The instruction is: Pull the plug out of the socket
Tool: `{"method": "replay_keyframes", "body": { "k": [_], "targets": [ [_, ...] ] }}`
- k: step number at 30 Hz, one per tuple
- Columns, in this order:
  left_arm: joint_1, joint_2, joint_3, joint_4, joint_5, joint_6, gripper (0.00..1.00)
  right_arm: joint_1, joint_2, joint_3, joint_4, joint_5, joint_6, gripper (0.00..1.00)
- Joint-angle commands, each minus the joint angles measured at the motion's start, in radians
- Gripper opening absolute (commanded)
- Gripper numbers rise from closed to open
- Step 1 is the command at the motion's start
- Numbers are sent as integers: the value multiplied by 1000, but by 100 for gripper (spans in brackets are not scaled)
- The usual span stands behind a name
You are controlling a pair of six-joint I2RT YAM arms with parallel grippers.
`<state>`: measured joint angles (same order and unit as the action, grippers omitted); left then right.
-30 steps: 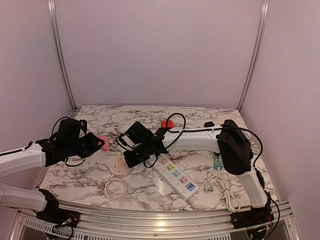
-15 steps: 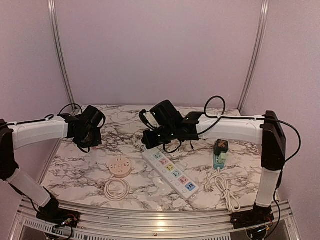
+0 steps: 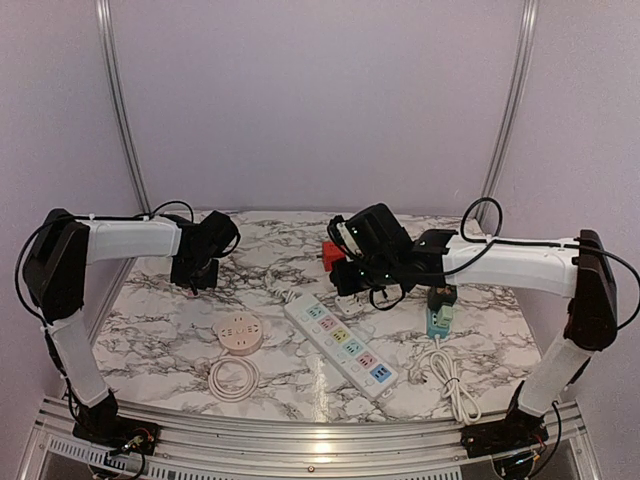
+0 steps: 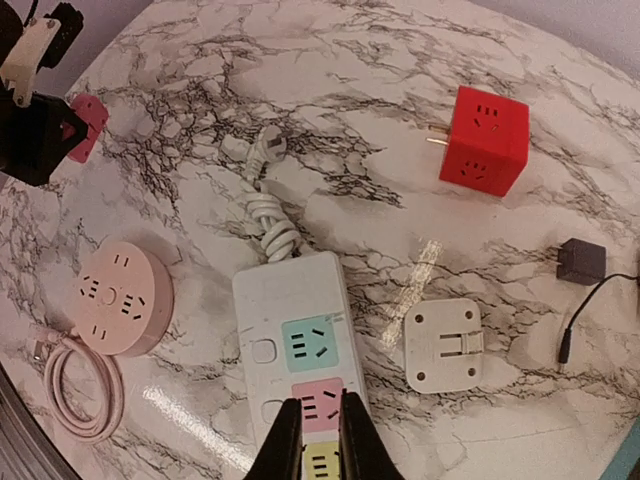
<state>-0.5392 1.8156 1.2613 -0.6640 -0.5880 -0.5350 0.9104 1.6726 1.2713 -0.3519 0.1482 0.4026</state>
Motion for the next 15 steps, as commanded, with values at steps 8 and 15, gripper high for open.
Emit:
{"method": "replay_keyframes", "body": {
  "k": [8, 15],
  "targets": [
    [5, 128, 65, -50, -40, 65, 22, -57, -96, -87, -31, 100, 41, 15],
    [5, 139, 58, -27, -7, 76, 28, -141, -149, -153, -43, 112, 41, 15]
  ]
}}
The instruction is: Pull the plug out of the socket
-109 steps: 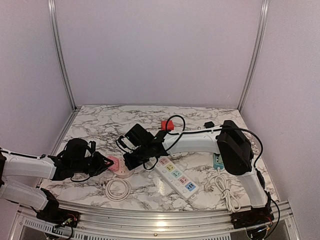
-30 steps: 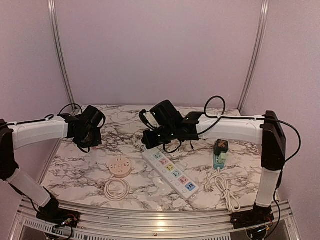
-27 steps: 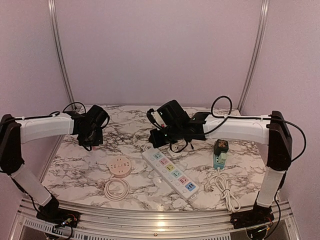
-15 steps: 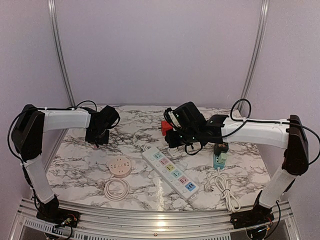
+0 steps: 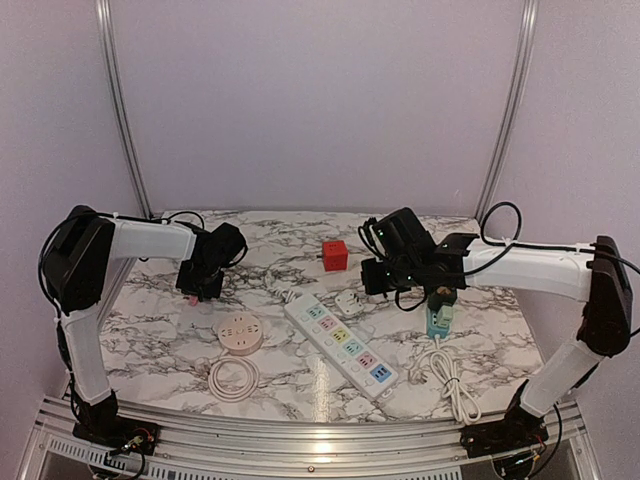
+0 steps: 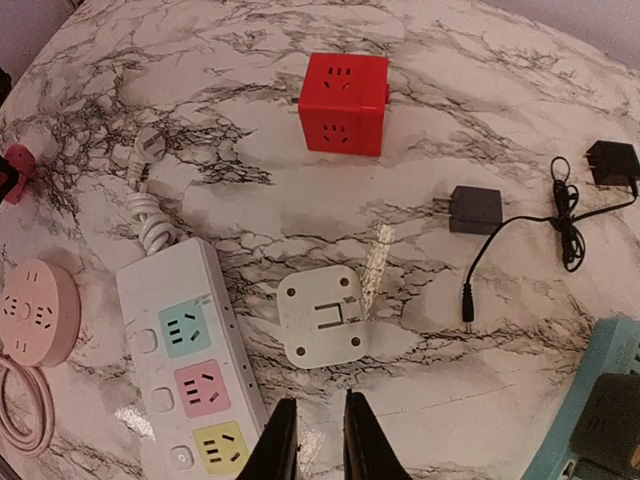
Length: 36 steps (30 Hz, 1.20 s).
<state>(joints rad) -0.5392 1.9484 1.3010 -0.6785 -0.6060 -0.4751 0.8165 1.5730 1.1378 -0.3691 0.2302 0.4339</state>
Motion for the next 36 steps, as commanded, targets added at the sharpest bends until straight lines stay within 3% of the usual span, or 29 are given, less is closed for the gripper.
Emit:
{"method": "replay_keyframes", "body": {
  "k": [1, 17, 28, 36],
  "targets": [
    [5, 5, 18, -11, 12, 18, 29, -59, -61, -28, -29, 33, 9, 16],
    [2, -86, 25, 44, 145, 57, 57, -165, -161, -99, -114, 159, 55, 22],
    [-23, -231, -8, 103, 298, 72, 87, -264, -243, -194, -185, 193, 132, 41],
    [-123, -296, -12, 134, 371, 48, 92, -315, -292, -281, -185, 185, 166, 68]
  ]
}}
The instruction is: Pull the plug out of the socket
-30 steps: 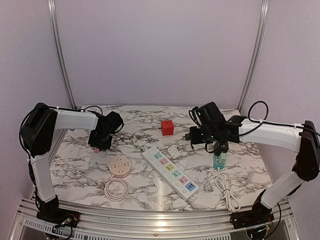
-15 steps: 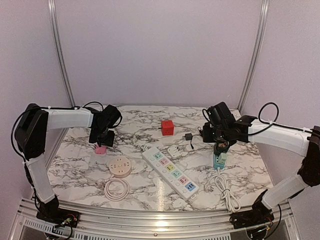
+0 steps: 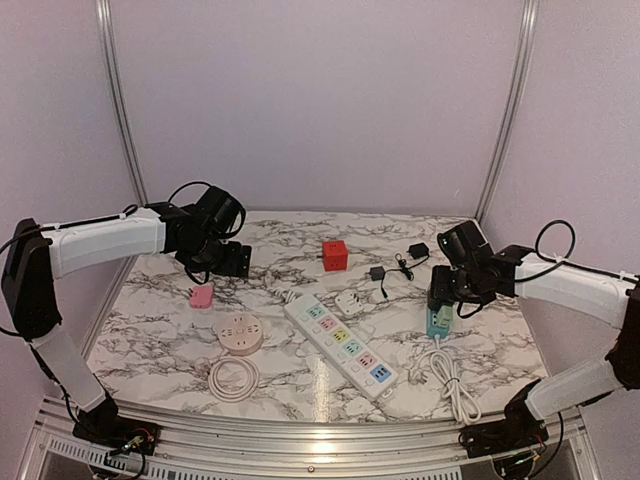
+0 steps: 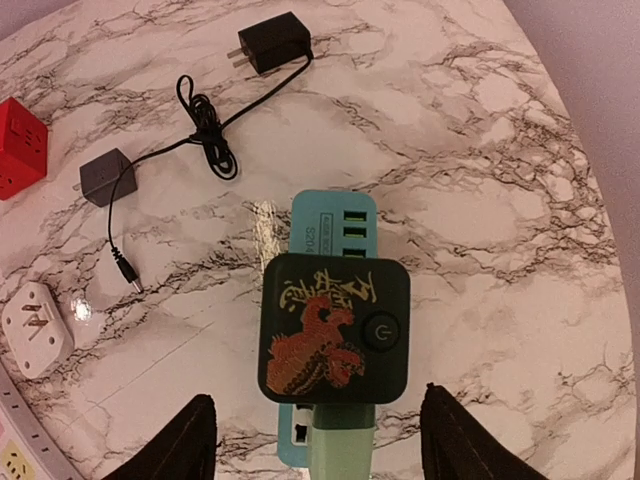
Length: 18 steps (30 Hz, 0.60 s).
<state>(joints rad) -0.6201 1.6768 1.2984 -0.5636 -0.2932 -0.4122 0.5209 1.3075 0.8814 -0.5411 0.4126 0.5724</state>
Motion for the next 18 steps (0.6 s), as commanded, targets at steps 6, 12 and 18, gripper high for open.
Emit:
{"method": "replay_keyframes", "body": {
  "k": [6, 12, 18],
  "targets": [
    [-93, -28, -8, 34, 79, -36, 92, -150, -18, -30, 73, -90, -42, 83],
    [-119, -30, -18, 44, 88, -54, 92, -205, 90, 59, 88, -178, -124, 83],
    [-137, -21, -21, 57, 102, -65, 92, -186, 135, 80, 92, -200, -140, 83]
  ]
}}
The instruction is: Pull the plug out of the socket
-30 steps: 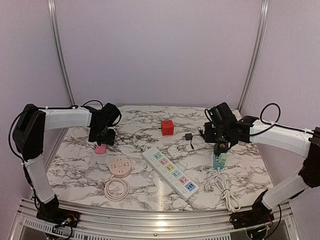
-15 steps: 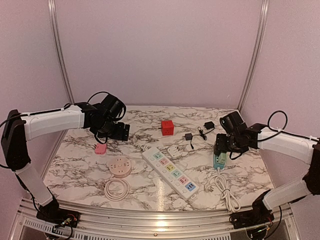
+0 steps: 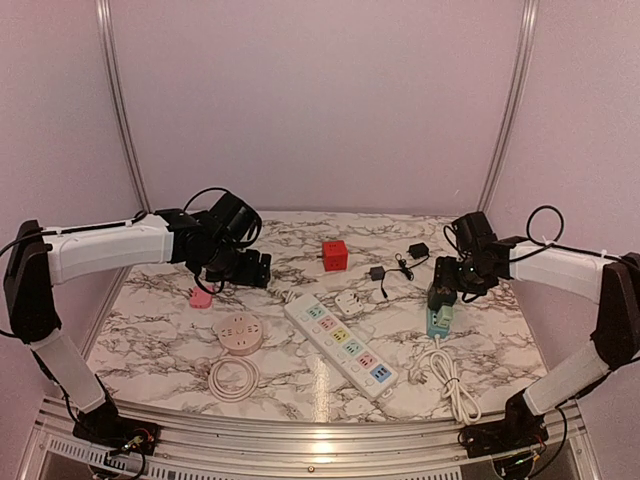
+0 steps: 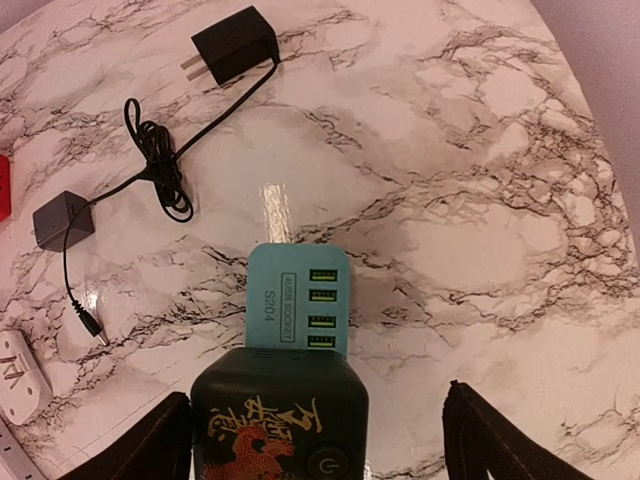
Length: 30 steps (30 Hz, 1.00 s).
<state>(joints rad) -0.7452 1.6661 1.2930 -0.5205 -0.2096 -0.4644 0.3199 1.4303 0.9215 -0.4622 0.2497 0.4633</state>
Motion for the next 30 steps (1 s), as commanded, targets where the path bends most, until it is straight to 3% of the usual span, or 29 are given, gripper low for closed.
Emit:
{"method": "replay_keyframes", "body": {
  "k": [1, 5, 12, 18, 30],
  "targets": [
    [-15, -9, -14, 16, 21, -13, 92, 20, 18, 38, 19, -45, -33, 83],
    [-20, -1, -9, 21, 30, -14, 92, 43, 66, 52, 10, -37, -42, 80],
    [-26, -3, -13, 29, 52, -21, 92, 89, 151, 88, 0, -44, -58, 60],
    [-26, -10, -33, 53, 85, -35, 92, 151, 192, 120, 11, -85, -86, 36],
    [-29, 15, -64, 155, 238, -94, 92, 381, 268, 201, 82, -155, -231, 28]
  ]
}}
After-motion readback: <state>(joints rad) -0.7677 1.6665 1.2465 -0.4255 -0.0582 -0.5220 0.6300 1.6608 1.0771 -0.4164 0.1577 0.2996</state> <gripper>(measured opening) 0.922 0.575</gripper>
